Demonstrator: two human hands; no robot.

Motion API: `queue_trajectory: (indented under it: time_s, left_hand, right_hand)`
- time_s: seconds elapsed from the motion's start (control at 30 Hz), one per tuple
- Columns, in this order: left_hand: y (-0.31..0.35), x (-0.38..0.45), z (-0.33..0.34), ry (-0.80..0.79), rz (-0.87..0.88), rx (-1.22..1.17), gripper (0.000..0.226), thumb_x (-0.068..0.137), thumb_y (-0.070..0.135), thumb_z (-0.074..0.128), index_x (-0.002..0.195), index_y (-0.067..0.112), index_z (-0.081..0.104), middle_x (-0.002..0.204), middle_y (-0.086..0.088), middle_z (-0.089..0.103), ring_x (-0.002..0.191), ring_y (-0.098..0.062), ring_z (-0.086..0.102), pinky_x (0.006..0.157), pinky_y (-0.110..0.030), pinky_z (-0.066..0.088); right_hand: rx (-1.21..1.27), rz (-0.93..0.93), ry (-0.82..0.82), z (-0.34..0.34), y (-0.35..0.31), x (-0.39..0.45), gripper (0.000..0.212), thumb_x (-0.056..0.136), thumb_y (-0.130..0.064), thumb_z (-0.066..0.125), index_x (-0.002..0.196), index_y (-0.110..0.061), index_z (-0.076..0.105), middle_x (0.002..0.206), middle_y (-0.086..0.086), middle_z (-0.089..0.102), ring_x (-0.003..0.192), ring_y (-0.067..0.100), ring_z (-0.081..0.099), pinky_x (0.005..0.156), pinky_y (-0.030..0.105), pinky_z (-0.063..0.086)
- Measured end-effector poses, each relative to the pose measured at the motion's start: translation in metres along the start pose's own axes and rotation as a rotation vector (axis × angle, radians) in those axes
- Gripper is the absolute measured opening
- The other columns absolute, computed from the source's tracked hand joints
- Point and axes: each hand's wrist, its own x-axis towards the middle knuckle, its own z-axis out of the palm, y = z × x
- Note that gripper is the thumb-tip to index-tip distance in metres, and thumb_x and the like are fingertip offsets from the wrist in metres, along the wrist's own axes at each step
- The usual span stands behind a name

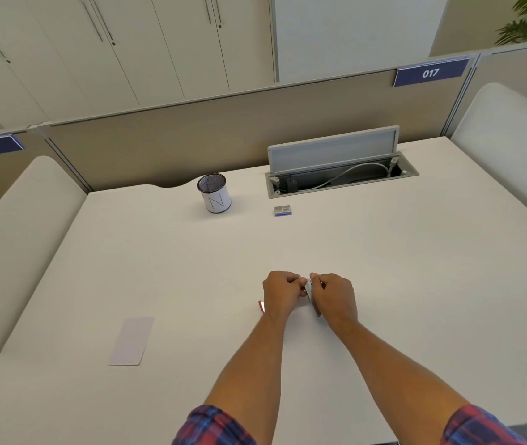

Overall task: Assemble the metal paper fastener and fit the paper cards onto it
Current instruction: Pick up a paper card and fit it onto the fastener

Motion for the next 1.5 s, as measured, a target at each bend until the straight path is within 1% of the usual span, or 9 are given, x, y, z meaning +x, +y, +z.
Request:
queue_trajectory:
  time_s: [0.23, 0.33, 0.53, 0.9, 1.0, 1.13, 1.23, 1.33, 1.5]
  left_hand:
    - [-0.004, -0.009, 0.014, 0.009, -0.059, -0.033, 0.013, 0.087, -0.003, 0.066, 0.078, -0.003, 0.075, 0.076, -0.020, 0.074, 0.059, -0.020, 0.069, 0.065, -0.034, 0.064]
    - [-0.006, -0.009, 0.018, 0.021, -0.082, -0.078, 0.008, 0.085, -0.006, 0.068, 0.082, -0.004, 0.075, 0.080, -0.017, 0.074, 0.056, -0.017, 0.070, 0.058, -0.026, 0.061]
    - [-0.012, -0.010, 0.022, 0.023, -0.089, -0.046, 0.009, 0.085, -0.001, 0.070, 0.080, 0.000, 0.077, 0.075, -0.009, 0.074, 0.053, -0.013, 0.069, 0.066, -0.032, 0.064]
    - [-0.015, -0.016, 0.018, 0.012, -0.037, -0.039, 0.005, 0.084, 0.000, 0.073, 0.081, -0.004, 0.075, 0.076, -0.015, 0.075, 0.053, -0.008, 0.069, 0.053, -0.012, 0.050]
    - [-0.015, -0.015, 0.017, 0.001, -0.027, -0.029, 0.005, 0.084, 0.001, 0.074, 0.080, -0.002, 0.074, 0.074, -0.012, 0.074, 0.053, -0.008, 0.069, 0.055, -0.015, 0.052]
    - [-0.013, -0.015, 0.014, -0.011, -0.006, 0.028, 0.007, 0.086, 0.008, 0.073, 0.079, 0.006, 0.074, 0.070, -0.006, 0.074, 0.056, -0.011, 0.071, 0.060, -0.027, 0.060]
    - [-0.008, -0.015, 0.008, 0.020, 0.044, 0.111, 0.013, 0.089, 0.018, 0.069, 0.079, 0.012, 0.074, 0.071, 0.001, 0.073, 0.063, -0.013, 0.072, 0.066, -0.030, 0.062]
    - [-0.005, -0.014, -0.006, 0.133, 0.105, 0.301, 0.021, 0.091, 0.033, 0.063, 0.076, 0.019, 0.070, 0.069, 0.008, 0.069, 0.066, -0.011, 0.065, 0.060, -0.026, 0.052]
    - [-0.008, -0.013, -0.037, 0.290, 0.014, 0.584, 0.034, 0.087, 0.048, 0.058, 0.071, 0.018, 0.062, 0.067, 0.005, 0.065, 0.066, -0.021, 0.063, 0.056, -0.025, 0.039]
  right_hand:
    - [-0.065, 0.061, 0.009, -0.002, 0.012, -0.005, 0.050, 0.098, -0.034, 0.056, 0.060, -0.002, 0.054, 0.057, 0.012, 0.058, 0.050, 0.021, 0.044, 0.050, 0.033, 0.035]
    - [-0.041, 0.075, 0.000, -0.002, 0.018, -0.008, 0.053, 0.099, -0.036, 0.055, 0.060, -0.001, 0.052, 0.058, 0.016, 0.058, 0.050, 0.020, 0.042, 0.051, 0.032, 0.034]
    - [-0.151, 0.066, -0.020, -0.005, 0.017, -0.011, 0.054, 0.100, -0.036, 0.056, 0.052, -0.019, 0.039, 0.061, 0.000, 0.046, 0.054, 0.019, 0.043, 0.049, 0.030, 0.027]
    - [-0.174, 0.054, -0.003, -0.005, 0.024, -0.015, 0.045, 0.098, -0.041, 0.057, 0.066, -0.010, 0.062, 0.068, 0.001, 0.061, 0.063, 0.023, 0.060, 0.056, 0.033, 0.044]
    - [-0.163, 0.058, 0.003, -0.006, 0.024, -0.014, 0.041, 0.097, -0.042, 0.058, 0.071, -0.011, 0.063, 0.070, 0.000, 0.064, 0.066, 0.022, 0.062, 0.059, 0.035, 0.048]
    - [-0.131, 0.057, 0.050, -0.003, 0.026, -0.017, 0.031, 0.097, -0.045, 0.058, 0.087, -0.016, 0.065, 0.091, -0.007, 0.063, 0.076, 0.015, 0.060, 0.064, 0.031, 0.045]
    - [-0.107, -0.066, 0.141, -0.001, 0.023, -0.022, 0.019, 0.097, -0.037, 0.062, 0.102, -0.019, 0.064, 0.103, -0.011, 0.058, 0.082, 0.009, 0.057, 0.065, 0.030, 0.044]
    - [-0.137, -0.246, 0.155, 0.004, 0.014, -0.024, 0.011, 0.095, -0.028, 0.067, 0.097, -0.018, 0.067, 0.096, -0.007, 0.061, 0.080, 0.014, 0.060, 0.061, 0.032, 0.051]
    - [-0.223, -0.361, -0.003, 0.020, -0.006, -0.025, 0.016, 0.096, -0.029, 0.065, 0.098, -0.015, 0.072, 0.097, -0.001, 0.066, 0.087, 0.020, 0.066, 0.069, 0.036, 0.054]
